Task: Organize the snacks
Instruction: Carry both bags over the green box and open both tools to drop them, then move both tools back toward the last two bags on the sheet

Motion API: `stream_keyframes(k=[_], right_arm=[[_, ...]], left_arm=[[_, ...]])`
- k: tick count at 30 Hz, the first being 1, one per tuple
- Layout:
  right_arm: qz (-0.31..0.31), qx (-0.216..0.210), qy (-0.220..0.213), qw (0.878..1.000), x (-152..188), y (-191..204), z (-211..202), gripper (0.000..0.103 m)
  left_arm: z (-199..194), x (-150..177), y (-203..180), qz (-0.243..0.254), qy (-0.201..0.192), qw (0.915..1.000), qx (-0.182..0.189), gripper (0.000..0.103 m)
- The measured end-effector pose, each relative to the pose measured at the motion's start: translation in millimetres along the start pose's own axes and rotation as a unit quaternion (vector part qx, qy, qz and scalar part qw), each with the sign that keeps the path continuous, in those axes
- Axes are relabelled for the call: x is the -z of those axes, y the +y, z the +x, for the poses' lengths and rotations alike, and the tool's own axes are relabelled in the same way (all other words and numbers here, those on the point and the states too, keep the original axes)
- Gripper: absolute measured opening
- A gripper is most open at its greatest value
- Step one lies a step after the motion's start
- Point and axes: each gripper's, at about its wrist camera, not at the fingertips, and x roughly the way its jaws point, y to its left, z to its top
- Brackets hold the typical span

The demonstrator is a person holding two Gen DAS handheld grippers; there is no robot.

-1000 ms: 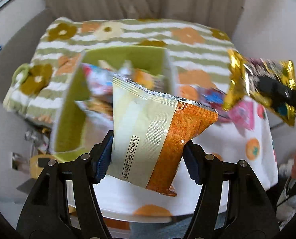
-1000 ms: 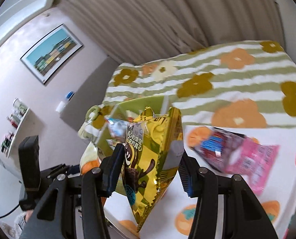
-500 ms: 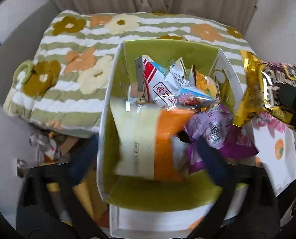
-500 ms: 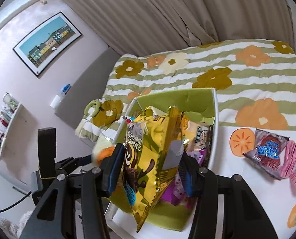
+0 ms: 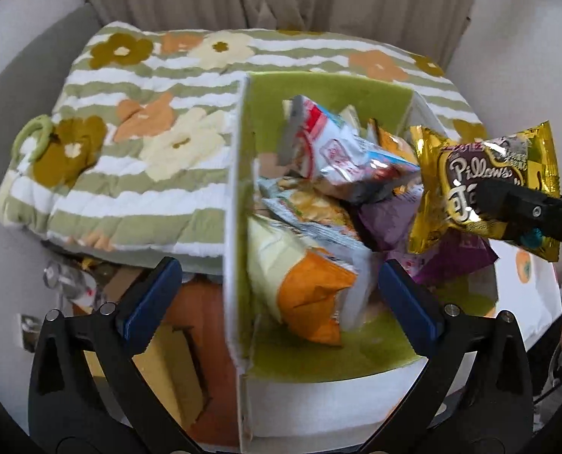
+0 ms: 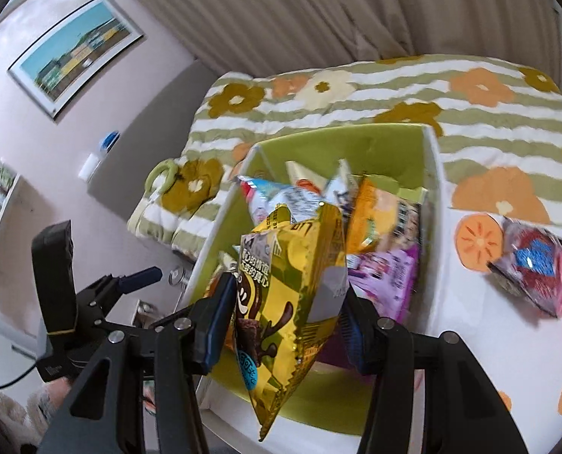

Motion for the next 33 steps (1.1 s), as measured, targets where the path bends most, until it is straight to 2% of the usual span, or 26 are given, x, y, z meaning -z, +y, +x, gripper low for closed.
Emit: stream_keyframes(k=[5, 7, 9, 10, 11, 12, 24, 33], right_arm=[[-0.025, -0.03, 0.03, 0.999, -3, 13, 24, 0.048], [-0.038, -0.025, 0.042, 0.998, -2, 18, 33, 0.051], [-0.051, -0.002, 0.049, 0.997, -1, 21, 39, 0.064], [-0.056, 0.004, 0.043, 0.997, 0, 21, 37, 0.083], [-0.061, 0.007, 0.031, 0.998, 1, 21, 33, 0.097], [-0.061, 0.007, 0.019, 0.998, 2, 20, 29, 0.099], [-0.065, 0.043, -0.03, 0.996, 11, 26, 0, 0.1], [-0.056, 0.077, -0.084, 0.992, 17, 29, -38, 0.1]], left_arm=[[-3, 0, 10, -0.018, -0.002, 0.9998, -0.003, 0.103], [1, 1, 14, -0.024, 0.001, 0.9997, -0.008, 0.103], [3, 4, 17, -0.034, 0.005, 0.9994, -0.006, 0.103], [4, 6, 17, -0.039, 0.007, 0.9992, -0.003, 0.103], [5, 8, 18, -0.042, 0.009, 0.9991, 0.0, 0.103], [5, 10, 19, -0.042, 0.01, 0.999, 0.001, 0.103], [-15, 10, 4, -0.019, -0.009, 0.9997, 0.007, 0.103], [-50, -1, -23, 0.022, -0.058, 0.998, 0.012, 0.103]])
